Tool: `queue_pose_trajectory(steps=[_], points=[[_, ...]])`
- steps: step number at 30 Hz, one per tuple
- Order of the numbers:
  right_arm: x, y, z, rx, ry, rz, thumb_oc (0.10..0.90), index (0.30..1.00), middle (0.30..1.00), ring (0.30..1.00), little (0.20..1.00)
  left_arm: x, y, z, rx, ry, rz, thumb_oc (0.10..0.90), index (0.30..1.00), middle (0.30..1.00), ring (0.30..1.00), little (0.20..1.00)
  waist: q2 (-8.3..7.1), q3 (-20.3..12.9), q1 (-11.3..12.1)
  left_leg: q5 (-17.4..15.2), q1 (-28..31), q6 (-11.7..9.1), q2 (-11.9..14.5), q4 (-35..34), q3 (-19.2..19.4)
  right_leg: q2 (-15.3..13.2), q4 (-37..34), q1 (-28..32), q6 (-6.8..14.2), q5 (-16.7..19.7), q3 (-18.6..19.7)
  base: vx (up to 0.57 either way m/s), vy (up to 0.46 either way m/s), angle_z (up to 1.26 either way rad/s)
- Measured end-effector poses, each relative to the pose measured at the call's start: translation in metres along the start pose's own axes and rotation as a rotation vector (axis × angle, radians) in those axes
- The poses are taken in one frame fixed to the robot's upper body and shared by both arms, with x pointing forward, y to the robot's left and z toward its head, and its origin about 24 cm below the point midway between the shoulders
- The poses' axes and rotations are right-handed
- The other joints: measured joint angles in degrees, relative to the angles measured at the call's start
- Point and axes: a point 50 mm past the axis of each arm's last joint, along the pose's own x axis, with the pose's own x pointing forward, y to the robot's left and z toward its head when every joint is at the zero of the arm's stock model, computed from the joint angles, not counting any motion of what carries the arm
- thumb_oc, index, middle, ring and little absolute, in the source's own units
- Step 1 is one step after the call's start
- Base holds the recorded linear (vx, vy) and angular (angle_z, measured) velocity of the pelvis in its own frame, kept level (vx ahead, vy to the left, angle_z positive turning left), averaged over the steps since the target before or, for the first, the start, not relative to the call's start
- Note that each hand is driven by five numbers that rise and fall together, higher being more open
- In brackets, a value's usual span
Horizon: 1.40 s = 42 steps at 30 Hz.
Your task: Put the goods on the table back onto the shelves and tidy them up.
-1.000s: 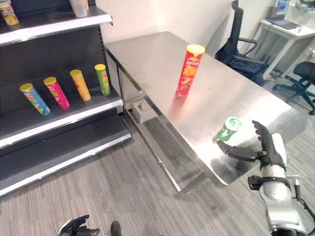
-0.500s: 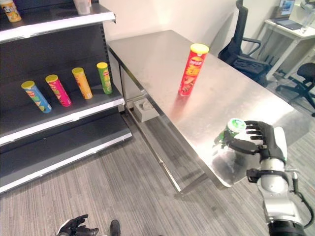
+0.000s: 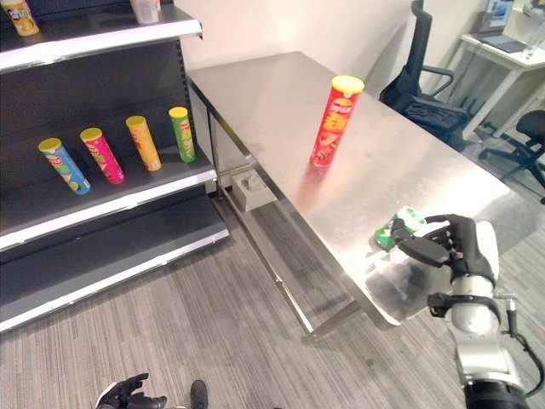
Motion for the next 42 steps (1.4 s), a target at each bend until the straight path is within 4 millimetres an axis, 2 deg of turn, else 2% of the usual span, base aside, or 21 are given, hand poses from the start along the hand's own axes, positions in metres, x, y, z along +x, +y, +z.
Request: queue_pose_trajectory(steps=[6, 7, 11, 15, 19, 22, 23, 24, 25, 26, 27, 28, 30, 31, 32, 34, 36, 38, 39, 40, 42], points=[[0.0, -0.011, 0.021, 0.034, -0.083, -0.041, 0.4, 0.3, 0.3, 0.3, 0.3, -0.001, 0.002, -0.002, -0.007, 0.009, 0.006, 0.8, 0.9, 0.9, 0.9, 0.9, 0.09, 0.01, -0.49, 0.16, 0.16, -0.22, -0.02, 0.01, -0.9, 0.12, -0.01, 0.74, -0.07, -0.28, -1.0, 0.0, -0.066, 0.08], [0.002, -0.025, 0.055, 0.047, -0.228, -0.063, 0.4, 0.3, 0.3, 0.3, 0.3, -0.001, 0.003, -0.004, -0.013, 0.012, 0.012, 0.8, 0.9, 0.9, 0.9, 0.9, 0.07, 0.02, -0.22, 0.4, 0.12, -0.58, 0.33, 0.01, -1.47, 0.68, -0.01, 1.06, -0.47, -0.52, -1.48, 0.01, -0.129, 0.21], [0.003, -0.044, 0.124, 0.181, -0.529, -0.053, 0.4, 0.3, 0.3, 0.3, 0.3, -0.003, 0.006, -0.005, -0.012, 0.009, 0.016, 0.8, 0.9, 0.9, 0.9, 0.9, -0.14, 0.18, 1.18, 1.37, 0.15, -2.0, 1.8, 0.11, -2.93, 2.54, -0.02, 1.99, -1.55, -1.22, -2.82, -0.02, -0.142, 0.22], [0.007, -0.069, 0.174, 0.301, -0.731, -0.104, 0.4, 0.3, 0.3, 0.3, 0.3, -0.002, 0.012, 0.006, -0.036, -0.041, 0.023, 0.8, 0.9, 0.9, 0.9, 0.9, -1.19, 1.99, 4.61, 2.35, -3.49, -3.45, 3.1, 5.22, -5.12, 4.52, 0.0, 1.85, -4.06, -1.79, -4.7, -0.08, -0.077, 0.29], [0.004, -0.085, 0.196, 0.323, -0.831, -0.13, 0.4, 0.3, 0.3, 0.3, 0.3, 0.0, 0.012, 0.011, -0.041, -0.048, 0.021, 0.8, 0.9, 0.9, 0.9, 0.9, -1.51, 3.73, 6.51, 1.43, -6.86, -4.37, 4.32, 9.08, -5.43, 5.02, 0.36, 1.97, -6.3, -1.33, -8.56, 0.01, 0.062, 0.39], [0.004, -0.087, 0.199, 0.343, -0.846, -0.134, 0.4, 0.3, 0.3, 0.3, 0.3, -0.003, 0.022, 0.002, -0.053, -0.014, 0.047, 0.8, 0.9, 0.9, 0.9, 0.9, -2.98, 4.64, 6.62, 0.43, -7.44, -3.85, 8.15, 9.85, -2.7, 3.48, 0.44, 2.17, -6.45, -1.28, -10.48, 0.1, 0.222, 0.38], [0.005, -0.088, 0.199, 0.368, -0.842, -0.14, 0.4, 0.3, 0.3, 0.3, 0.3, -0.002, 0.031, 0.005, -0.037, -0.011, 0.069, 0.8, 0.9, 0.9, 0.9, 0.9, -2.87, 4.76, 5.24, 1.48, -8.94, -5.52, 12.33, 7.14, -2.69, 3.16, 0.45, 1.66, -6.35, -1.35, -11.87, 0.24, 0.307, 0.81], [0.011, -0.086, 0.193, 0.368, -0.803, -0.143, 0.4, 0.3, 0.3, 0.3, 0.3, 0.0, 0.035, 0.011, -0.031, -0.015, 0.083, 0.8, 0.9, 0.9, 0.9, 0.9, -2.77, 4.97, 5.49, 3.18, -10.65, -8.13, 16.04, 0.57, -2.5, 1.61, 0.45, 1.66, -5.06, -1.28, -12.07, 0.3, 0.501, 0.71], [0.013, -0.086, 0.187, 0.364, -0.776, -0.149, 0.4, 0.3, 0.3, 0.3, 0.3, 0.001, 0.036, 0.014, -0.031, -0.02, 0.085, 0.8, 0.9, 0.9, 0.9, 0.9, -2.51, 5.07, 6.18, 3.12, -12.3, -8.13, 17.72, -0.11, 0.76, -0.29, 0.44, 2.51, -2.2, -1.45, -12.1, 0.41, 0.679, 0.35], [0.015, -0.088, 0.185, 0.349, -0.755, -0.154, 0.4, 0.3, 0.3, 0.3, 0.3, 0.001, 0.035, 0.012, -0.025, -0.009, 0.081, 0.8, 0.9, 0.9, 0.9, 0.9, -0.7, 4.93, 6.65, 3.09, -12.15, -8.07, 18.44, 1.33, 5.55, -1.97, 0.43, 4.32, 0.37, -1.36, -13.8, 0.36, 0.651, 0.25], [0.014, -0.093, 0.185, 0.285, -0.75, -0.152, 0.4, 0.3, 0.3, 0.3, 0.3, 0.002, 0.029, 0.004, -0.002, 0.031, 0.061, 0.8, 0.9, 0.9, 0.9, 0.9, -0.44, 4.26, 6.23, 7.86, -11.11, -7.04, 13.85, 4.74, 8.67, -7.87, 0.98, 8.18, 1.82, -0.27, -15.51, 0.46, 0.734, 0.34], [0.014, -0.089, 0.185, 0.287, -0.748, -0.143, 0.4, 0.3, 0.3, 0.3, 0.3, 0.004, 0.03, 0.006, 0.007, 0.042, 0.067, 0.8, 0.9, 0.9, 0.9, 0.9, -2.38, 3.63, 5.59, 5.96, -11.16, -4.62, 9.5, 5.96, 9.32, -12.32, 2.51, 8.0, 0.33, 2.12, -16.06, 0.31, 0.493, 0.45], [0.011, -0.086, 0.192, 0.283, -0.77, -0.131, 0.4, 0.3, 0.3, 0.3, 0.3, 0.006, 0.03, 0.014, 0.037, 0.019, 0.061, 0.8, 0.9, 0.9, 0.9, 0.9, -2.25, 2.99, 4.91, 4.5, -10.61, -0.67, 5.54, 5.88, 9.47, -17.15, 8.03, 5.33, -0.97, 8.38, -15.52, 0.19, 0.373, 0.3], [0.011, -0.081, 0.195, 0.288, -0.781, -0.115, 0.4, 0.3, 0.3, 0.3, 0.3, 0.007, 0.033, 0.021, 0.036, -0.004, 0.074, 0.8, 0.9, 0.9, 0.9, 0.9, -2.03, 2.92, 4.6, 4.01, -9.35, 0.94, 3.64, 5.09, 9.62, -19.51, 14.74, 2.5, -0.69, 8.03, -15.14, 0.19, 0.477, 0.2], [0.01, -0.076, 0.198, 0.247, -0.791, -0.088, 0.4, 0.3, 0.3, 0.3, 0.3, 0.007, 0.041, 0.035, 0.058, -0.054, 0.088, 0.8, 0.9, 0.9, 0.9, 0.9, -1.89, 2.68, 5.8, 1.97, -7.33, 3.81, 1.47, 3.79, 9.66, -19.21, 17.67, -0.28, 2.78, 6.13, -11.86, 0.14, 0.363, 0.22], [0.008, -0.074, 0.207, 0.199, -0.822, -0.066, 0.4, 0.3, 0.3, 0.3, 0.3, 0.007, 0.046, 0.047, 0.069, -0.093, 0.099, 0.8, 0.9, 0.9, 0.9, 0.9, -1.81, 2.53, 6.15, 1.63, -4.57, 4.39, -1.33, 1.92, 9.97, -21.93, 25.2, -3.43, 2.4, 7.55, -12.95, 0.09, 0.233, 0.27], [0.007, -0.072, 0.21, 0.184, -0.838, -0.053, 0.4, 0.3, 0.3, 0.3, 0.3, 0.007, 0.048, 0.054, 0.082, -0.12, 0.117, 0.8, 0.9, 0.9, 0.9, 0.9, -0.05, 2.02, 5.8, -0.49, -2.66, 7.25, -2.47, 0.81, 7.84, -20.15, 28.22, -5.93, 4.74, 4.23, -7.92, 0.14, 0.194, 0.32], [0.007, -0.07, 0.21, 0.162, -0.831, -0.038, 0.4, 0.3, 0.3, 0.3, 0.3, 0.006, 0.054, 0.056, 0.082, -0.121, 0.132, 0.8, 0.9, 0.9, 0.9, 0.9, 0.7, 2.35, 4.93, -1.04, -0.55, 7.74, -2.54, 0.21, 7.11, -16.73, 29.74, -10.8, 6.1, -0.93, -5.57, 0.22, 0.106, 0.23], [0.007, -0.069, 0.21, 0.161, -0.83, -0.034, 0.4, 0.3, 0.3, 0.3, 0.3, 0.006, 0.054, 0.054, 0.078, -0.115, 0.132, 0.8, 0.9, 0.9, 0.9, 0.9, 0.79, 2.41, 4.88, -1.46, 0.23, 7.72, -2.54, 0.2, 7.22, -16.12, 27.86, -11.21, 6.06, -1.43, -6.74, 0.22, 0.015, 0.19], [0.007, -0.067, 0.21, 0.161, -0.832, -0.025, 0.4, 0.3, 0.3, 0.3, 0.3, 0.004, 0.051, 0.045, 0.077, -0.095, 0.122, 0.8, 0.9, 0.9, 0.9, 0.9, 1.02, 2.52, 3.42, -2.34, 2.23, 7.66, -2.56, 0.19, 6.68, -12.65, 20.28, -13.34, 4.83, -0.64, -8.84, 0.16, -0.017, 0.27], [0.007, -0.068, 0.209, 0.162, -0.83, -0.029, 0.4, 0.3, 0.3, 0.3, 0.3, 0.005, 0.048, 0.043, 0.068, -0.092, 0.113, 0.8, 0.9, 0.9, 0.9, 0.9, 0.47, 2.78, 1.64, -3.17, 2.85, 6.83, -2.7, 0.18, 5.55, -8.04, 14.71, -18.92, 4.91, 1.19, -5.02, 0.13, -0.001, 0.39]])
